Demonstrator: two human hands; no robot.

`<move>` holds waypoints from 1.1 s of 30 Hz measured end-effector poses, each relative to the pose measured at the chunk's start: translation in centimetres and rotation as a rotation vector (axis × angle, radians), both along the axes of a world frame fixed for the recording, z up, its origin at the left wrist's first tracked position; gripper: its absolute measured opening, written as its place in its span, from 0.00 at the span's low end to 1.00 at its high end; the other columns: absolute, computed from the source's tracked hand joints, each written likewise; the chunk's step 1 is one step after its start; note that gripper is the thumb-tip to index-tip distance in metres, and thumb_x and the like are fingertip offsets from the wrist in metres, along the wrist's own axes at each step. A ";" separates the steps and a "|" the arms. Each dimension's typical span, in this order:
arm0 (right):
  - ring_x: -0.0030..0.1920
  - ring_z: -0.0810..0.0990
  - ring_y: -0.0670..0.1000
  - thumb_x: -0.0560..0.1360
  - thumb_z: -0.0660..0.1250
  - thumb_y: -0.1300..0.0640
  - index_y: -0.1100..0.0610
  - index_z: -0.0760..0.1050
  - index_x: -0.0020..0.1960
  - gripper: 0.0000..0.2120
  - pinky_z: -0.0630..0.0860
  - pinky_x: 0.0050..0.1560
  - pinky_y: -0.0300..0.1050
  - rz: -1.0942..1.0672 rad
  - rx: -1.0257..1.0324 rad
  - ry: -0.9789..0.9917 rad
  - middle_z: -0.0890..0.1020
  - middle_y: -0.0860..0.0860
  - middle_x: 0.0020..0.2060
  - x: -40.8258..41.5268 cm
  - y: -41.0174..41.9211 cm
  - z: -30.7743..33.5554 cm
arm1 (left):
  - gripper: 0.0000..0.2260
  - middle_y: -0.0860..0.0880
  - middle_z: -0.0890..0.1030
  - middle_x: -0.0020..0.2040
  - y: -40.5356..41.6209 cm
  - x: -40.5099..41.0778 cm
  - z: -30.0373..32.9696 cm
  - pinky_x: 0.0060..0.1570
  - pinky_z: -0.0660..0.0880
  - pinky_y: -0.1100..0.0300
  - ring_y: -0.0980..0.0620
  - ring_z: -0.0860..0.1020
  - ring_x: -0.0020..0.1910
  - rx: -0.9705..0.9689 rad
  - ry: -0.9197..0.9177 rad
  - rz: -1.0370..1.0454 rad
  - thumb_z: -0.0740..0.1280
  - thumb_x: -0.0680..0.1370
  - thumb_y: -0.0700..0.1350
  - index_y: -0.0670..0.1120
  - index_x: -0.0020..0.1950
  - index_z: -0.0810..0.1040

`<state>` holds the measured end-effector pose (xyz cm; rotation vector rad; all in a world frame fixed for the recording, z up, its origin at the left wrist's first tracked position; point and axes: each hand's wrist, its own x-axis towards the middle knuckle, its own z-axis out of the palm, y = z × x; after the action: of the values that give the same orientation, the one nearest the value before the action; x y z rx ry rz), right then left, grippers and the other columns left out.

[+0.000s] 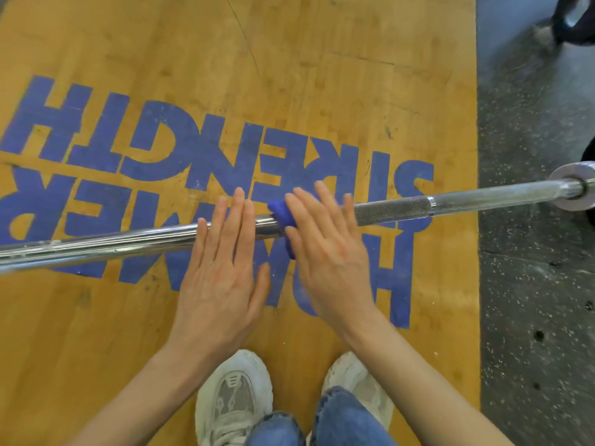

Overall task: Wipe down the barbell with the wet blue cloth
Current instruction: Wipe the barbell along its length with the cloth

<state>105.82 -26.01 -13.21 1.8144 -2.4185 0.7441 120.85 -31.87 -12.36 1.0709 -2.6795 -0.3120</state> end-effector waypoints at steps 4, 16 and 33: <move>0.77 0.64 0.59 0.86 0.51 0.51 0.60 0.77 0.65 0.21 0.49 0.80 0.59 -0.080 -0.058 -0.020 0.76 0.55 0.69 -2.3 0.7 0.1 | 0.31 0.41 0.53 0.83 0.5 0.6 -0.3 0.81 0.43 0.49 0.43 0.49 0.82 -0.022 -0.017 0.026 0.57 0.83 0.49 0.37 0.82 0.53; 0.65 0.75 0.59 0.87 0.49 0.48 0.59 0.79 0.62 0.23 0.54 0.79 0.60 0.006 -0.074 0.045 0.81 0.52 0.55 -3.1 -1.4 -0.5 | 0.32 0.41 0.55 0.82 -0.4 -0.1 -1.8 0.81 0.44 0.50 0.44 0.50 0.82 -0.110 -0.076 0.066 0.56 0.83 0.54 0.39 0.82 0.53; 0.65 0.73 0.54 0.86 0.55 0.53 0.57 0.80 0.64 0.18 0.60 0.76 0.57 -0.012 -0.216 0.058 0.82 0.51 0.59 -0.5 -4.3 -2.1 | 0.28 0.45 0.65 0.79 -4.9 -0.4 -2.2 0.79 0.50 0.52 0.46 0.61 0.78 -0.210 -0.062 -0.067 0.58 0.83 0.54 0.43 0.80 0.60</move>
<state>105.33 -30.27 -15.34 1.7131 -2.2135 0.8995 120.40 -36.80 -14.53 0.9442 -2.7327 -0.0080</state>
